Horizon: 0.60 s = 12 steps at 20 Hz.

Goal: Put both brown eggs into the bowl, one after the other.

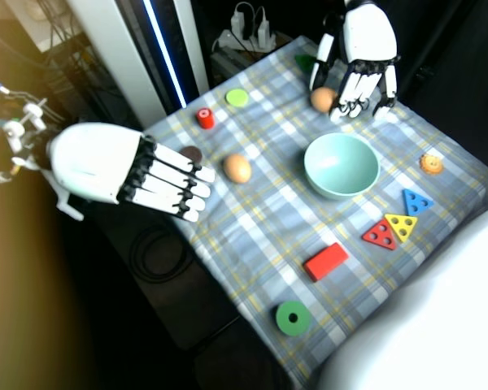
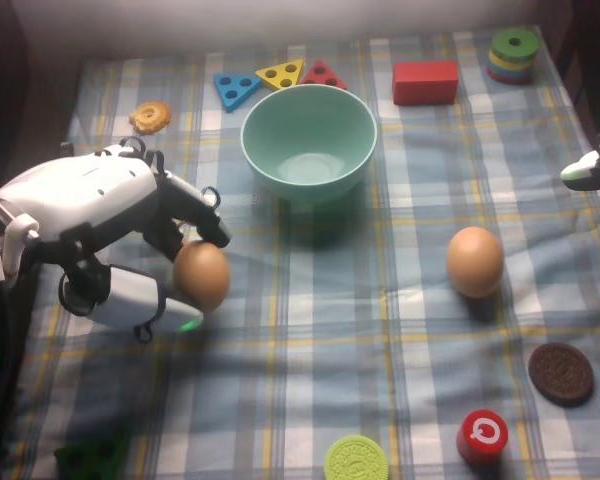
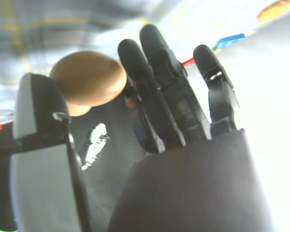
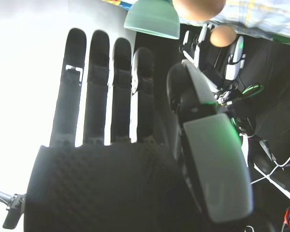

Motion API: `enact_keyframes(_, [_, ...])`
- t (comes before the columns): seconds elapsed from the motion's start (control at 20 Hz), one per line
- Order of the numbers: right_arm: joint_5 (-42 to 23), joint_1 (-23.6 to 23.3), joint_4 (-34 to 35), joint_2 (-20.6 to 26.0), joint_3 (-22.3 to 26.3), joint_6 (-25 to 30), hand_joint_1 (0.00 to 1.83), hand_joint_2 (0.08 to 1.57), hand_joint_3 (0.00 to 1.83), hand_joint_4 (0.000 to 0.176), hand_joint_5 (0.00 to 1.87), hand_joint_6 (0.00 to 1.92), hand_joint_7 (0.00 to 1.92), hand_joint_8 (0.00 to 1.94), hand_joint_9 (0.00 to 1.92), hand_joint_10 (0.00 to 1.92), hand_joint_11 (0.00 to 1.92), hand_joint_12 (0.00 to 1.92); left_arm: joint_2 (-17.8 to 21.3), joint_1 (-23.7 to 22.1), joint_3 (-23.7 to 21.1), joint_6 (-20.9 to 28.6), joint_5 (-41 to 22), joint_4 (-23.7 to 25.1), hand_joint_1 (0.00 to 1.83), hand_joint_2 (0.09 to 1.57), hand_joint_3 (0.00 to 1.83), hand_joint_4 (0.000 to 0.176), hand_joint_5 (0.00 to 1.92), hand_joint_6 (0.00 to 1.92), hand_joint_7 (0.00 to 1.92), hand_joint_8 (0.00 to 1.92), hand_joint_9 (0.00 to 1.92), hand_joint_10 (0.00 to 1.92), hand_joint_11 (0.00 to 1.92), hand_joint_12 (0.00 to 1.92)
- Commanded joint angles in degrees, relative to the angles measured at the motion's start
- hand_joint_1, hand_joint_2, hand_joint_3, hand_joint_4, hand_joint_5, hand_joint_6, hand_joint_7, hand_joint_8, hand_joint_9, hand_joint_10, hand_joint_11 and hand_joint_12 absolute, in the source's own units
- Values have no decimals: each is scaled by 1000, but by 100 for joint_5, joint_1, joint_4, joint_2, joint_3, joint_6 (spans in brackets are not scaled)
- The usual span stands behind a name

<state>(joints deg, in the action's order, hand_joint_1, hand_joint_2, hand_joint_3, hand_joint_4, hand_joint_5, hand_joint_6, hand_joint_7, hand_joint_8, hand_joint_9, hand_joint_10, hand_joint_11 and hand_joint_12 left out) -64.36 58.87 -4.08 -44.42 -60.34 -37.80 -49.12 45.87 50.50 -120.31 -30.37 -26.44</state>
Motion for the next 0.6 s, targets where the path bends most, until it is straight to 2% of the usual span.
enact_keyframes(0.0, [-663, -4, 180, 22, -13, 19, 711, 1358, 0, 0, 656, 0, 752, 0, 711, 0, 468, 585, 12, -151, -2, 227, -876, 190, 1011, 1106, 1, 176, 983, 961, 1097, 11, 965, 30, 47, 953])
enact_keyframes(0.1, [-663, -4, 180, 11, -23, 19, 684, 1360, 1, 0, 653, 0, 752, 1, 713, 2, 464, 580, -2, -313, 1, 304, -1100, 278, 1027, 1089, 0, 176, 1024, 896, 1084, 2, 911, 7, 71, 837])
enact_keyframes(0.15, [-663, -4, 180, 5, -29, 19, 684, 1360, 1, 0, 653, 0, 752, 1, 713, 2, 464, 580, -19, -408, 5, 308, -1217, 323, 1027, 1089, 0, 176, 1024, 896, 1084, 2, 911, 7, 71, 837])
enact_keyframes(0.25, [-663, -4, 180, -14, -53, 19, 707, 1361, 1, 0, 653, 0, 754, 2, 730, 7, 486, 587, -142, -696, 117, 308, -1409, 398, 1038, 1075, 1, 176, 1047, 858, 1150, 8, 1033, 36, 194, 761])
enact_keyframes(0.3, [-663, -4, 180, -22, -65, 19, 685, 1365, 2, 0, 653, 0, 756, 2, 735, 7, 490, 586, -335, -980, 325, 309, -1333, 399, 1029, 1088, 3, 176, 1016, 909, 1125, 1, 1028, 27, 183, 743])
enact_keyframes(0.35, [-663, -4, 179, -24, -70, 19, 680, 1363, 1, 0, 657, 1, 758, 2, 733, 5, 483, 583, -432, -1101, 419, 310, -1262, 383, 1040, 1089, 0, 151, 1018, 911, 1100, 0, 1015, 16, 133, 815])
enact_keyframes(0.4, [-663, -5, 178, -33, -82, 19, 680, 1363, 1, 0, 657, 1, 758, 2, 733, 5, 483, 583, -659, -1367, 700, 310, -1006, 300, 1040, 1089, 0, 151, 1018, 911, 1100, 0, 1015, 16, 133, 815])
enact_keyframes(0.45, [-663, -5, 178, -48, -94, 19, 678, 1362, 0, 0, 658, 2, 756, 1, 731, 4, 480, 584, -856, -1567, 941, 310, -720, 212, 1053, 1084, 0, 133, 1032, 886, 1077, 0, 991, 5, 74, 870])
enact_keyframes(0.5, [-663, -6, 177, -70, -113, 19, 661, 1359, 0, 0, 665, 3, 761, 2, 733, 4, 476, 591, -1057, -1713, 1200, 312, -482, 120, 1195, 1070, 8, 66, 1086, 787, 1057, 705, 1004, 5, 115, 803])
enact_keyframes(0.55, [-663, -13, 167, -93, -132, 19, 632, 1359, 1, 0, 670, 3, 764, 2, 736, 4, 473, 597, -1201, -1801, 1384, 312, -294, 74, 1224, 1078, 0, 50, 1090, 783, 1034, 879, 1007, 3, 185, 709])
